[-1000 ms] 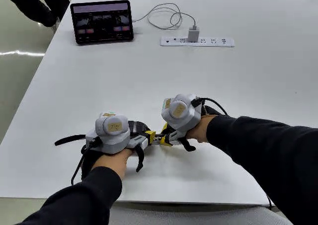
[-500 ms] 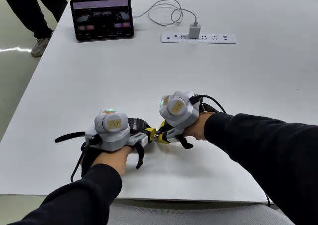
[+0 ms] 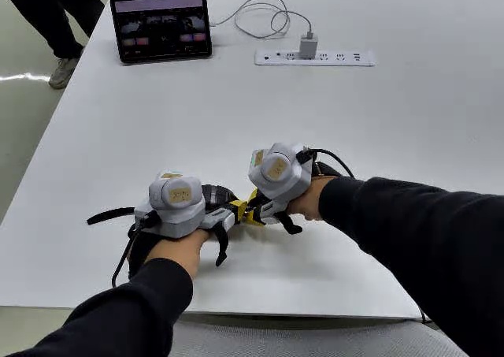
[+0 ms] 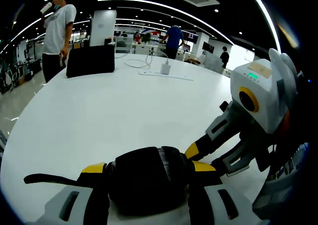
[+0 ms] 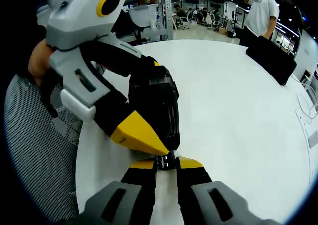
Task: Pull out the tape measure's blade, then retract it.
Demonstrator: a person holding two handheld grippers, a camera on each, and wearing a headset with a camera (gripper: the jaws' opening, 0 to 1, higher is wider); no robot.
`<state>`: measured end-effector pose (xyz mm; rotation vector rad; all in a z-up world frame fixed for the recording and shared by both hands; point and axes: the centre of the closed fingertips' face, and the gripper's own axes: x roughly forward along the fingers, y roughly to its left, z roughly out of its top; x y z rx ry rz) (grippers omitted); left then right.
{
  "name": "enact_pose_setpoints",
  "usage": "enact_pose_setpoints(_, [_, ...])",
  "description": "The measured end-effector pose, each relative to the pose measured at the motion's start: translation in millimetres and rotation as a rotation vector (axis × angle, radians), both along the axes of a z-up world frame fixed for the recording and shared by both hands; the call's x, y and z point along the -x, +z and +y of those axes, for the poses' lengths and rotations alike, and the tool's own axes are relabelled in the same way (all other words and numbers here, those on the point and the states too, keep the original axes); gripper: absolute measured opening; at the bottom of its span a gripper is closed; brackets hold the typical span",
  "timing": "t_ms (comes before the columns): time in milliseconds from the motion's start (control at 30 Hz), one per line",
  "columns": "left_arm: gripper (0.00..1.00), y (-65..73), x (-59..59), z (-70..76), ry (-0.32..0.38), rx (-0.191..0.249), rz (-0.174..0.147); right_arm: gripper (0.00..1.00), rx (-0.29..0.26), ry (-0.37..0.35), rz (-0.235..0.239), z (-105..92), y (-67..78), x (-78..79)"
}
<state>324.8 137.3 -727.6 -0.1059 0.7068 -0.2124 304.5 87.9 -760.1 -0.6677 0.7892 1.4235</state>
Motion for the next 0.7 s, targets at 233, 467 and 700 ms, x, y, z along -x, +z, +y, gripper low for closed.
enact_pose_setpoints(233, [0.6, 0.1, -0.2, 0.1, 0.001, 0.003, -0.001, 0.12, -0.019, -0.013, -0.012, -4.0, 0.0, 0.2])
enact_pose_setpoints(467, [0.6, 0.1, -0.2, 0.3, 0.001, 0.006, -0.001, 0.12, -0.022, -0.014, -0.03, -7.9, -0.1, 0.0])
enact_pose_setpoints(700, [0.6, 0.3, -0.3, 0.3, 0.003, 0.01, 0.003, 0.11, -0.027, 0.005, -0.048, -3.5, 0.4, -0.9])
